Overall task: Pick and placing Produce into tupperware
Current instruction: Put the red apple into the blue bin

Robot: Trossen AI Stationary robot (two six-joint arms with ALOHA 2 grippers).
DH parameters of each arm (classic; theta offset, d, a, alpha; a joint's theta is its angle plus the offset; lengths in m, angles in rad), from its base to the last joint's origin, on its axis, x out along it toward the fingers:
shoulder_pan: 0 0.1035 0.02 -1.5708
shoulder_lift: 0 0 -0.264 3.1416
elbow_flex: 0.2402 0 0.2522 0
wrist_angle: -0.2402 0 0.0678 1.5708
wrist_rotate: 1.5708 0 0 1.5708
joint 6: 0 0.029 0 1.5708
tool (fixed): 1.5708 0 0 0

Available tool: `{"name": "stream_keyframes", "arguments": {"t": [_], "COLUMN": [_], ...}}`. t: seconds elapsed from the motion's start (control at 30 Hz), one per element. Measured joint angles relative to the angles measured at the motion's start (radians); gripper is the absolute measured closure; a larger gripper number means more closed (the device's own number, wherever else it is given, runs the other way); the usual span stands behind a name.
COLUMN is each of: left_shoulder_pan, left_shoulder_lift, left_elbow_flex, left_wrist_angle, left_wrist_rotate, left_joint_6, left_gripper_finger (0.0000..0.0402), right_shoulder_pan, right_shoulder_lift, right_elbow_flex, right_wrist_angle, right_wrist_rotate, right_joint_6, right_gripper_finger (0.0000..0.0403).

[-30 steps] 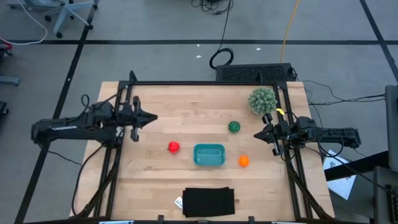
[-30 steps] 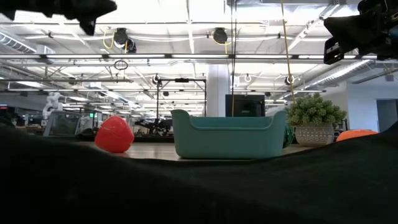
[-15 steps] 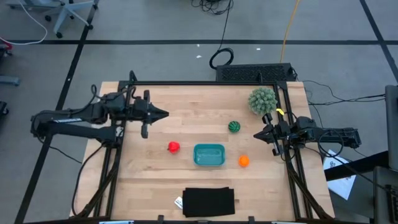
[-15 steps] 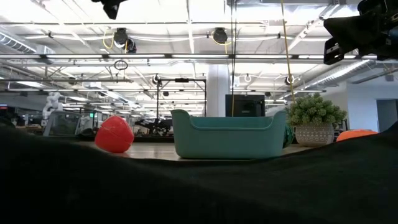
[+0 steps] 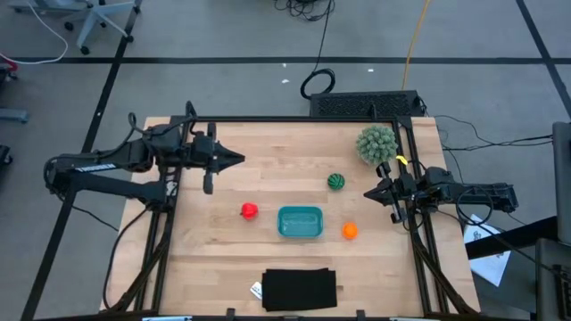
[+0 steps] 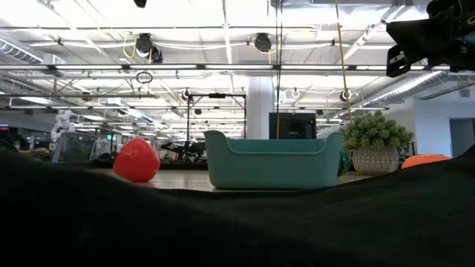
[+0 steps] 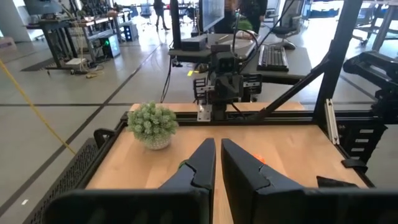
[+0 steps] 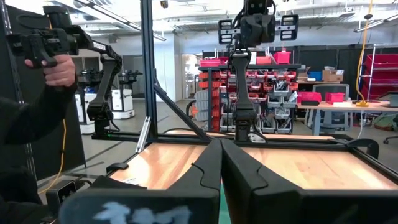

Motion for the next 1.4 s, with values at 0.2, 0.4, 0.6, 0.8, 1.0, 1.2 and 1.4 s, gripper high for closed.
{"name": "stream_keyframes", "arguments": {"t": [0.2, 0.4, 0.6, 0.8, 1.0, 1.2, 1.4], "left_shoulder_pan": [0.000, 0.000, 0.000, -0.023, -0.046, -0.072, -0.079], "left_shoulder_lift": [0.001, 0.013, 0.026, 0.118, 0.240, 0.377, 0.529], "left_elbow_flex": [0.000, 0.000, 0.031, 0.201, 0.362, 0.508, 0.670], "left_wrist_angle": [-0.020, -0.031, -0.113, -0.369, -0.552, -0.717, -0.903], "left_wrist_rotate": [-0.001, -0.022, -0.054, -0.149, -0.192, -0.191, -0.179], "left_joint_6": [0.011, 0.007, -0.024, -0.038, -0.066, -0.095, -0.137], "left_gripper_finger": [0.0371, 0.0371, 0.0371, 0.0371, 0.0371, 0.0371, 0.0371], "right_shoulder_pan": [0.000, 0.000, 0.000, 0.000, 0.000, 0.000, 0.000], "right_shoulder_lift": [0.000, 0.000, 0.000, 0.000, 0.001, 0.002, 0.002], "right_elbow_flex": [0.000, 0.000, 0.000, 0.000, 0.000, 0.000, 0.000], "right_wrist_angle": [0.000, 0.000, 0.000, 0.000, -0.010, -0.013, -0.015], "right_wrist_rotate": [0.000, 0.000, 0.000, 0.000, 0.003, 0.004, 0.004], "right_joint_6": [0.000, 0.000, 0.000, 0.001, 0.001, 0.001, 0.001], "right_gripper_finger": [0.0403, 0.0403, 0.0403, 0.0403, 0.0403, 0.0403, 0.0403]}}
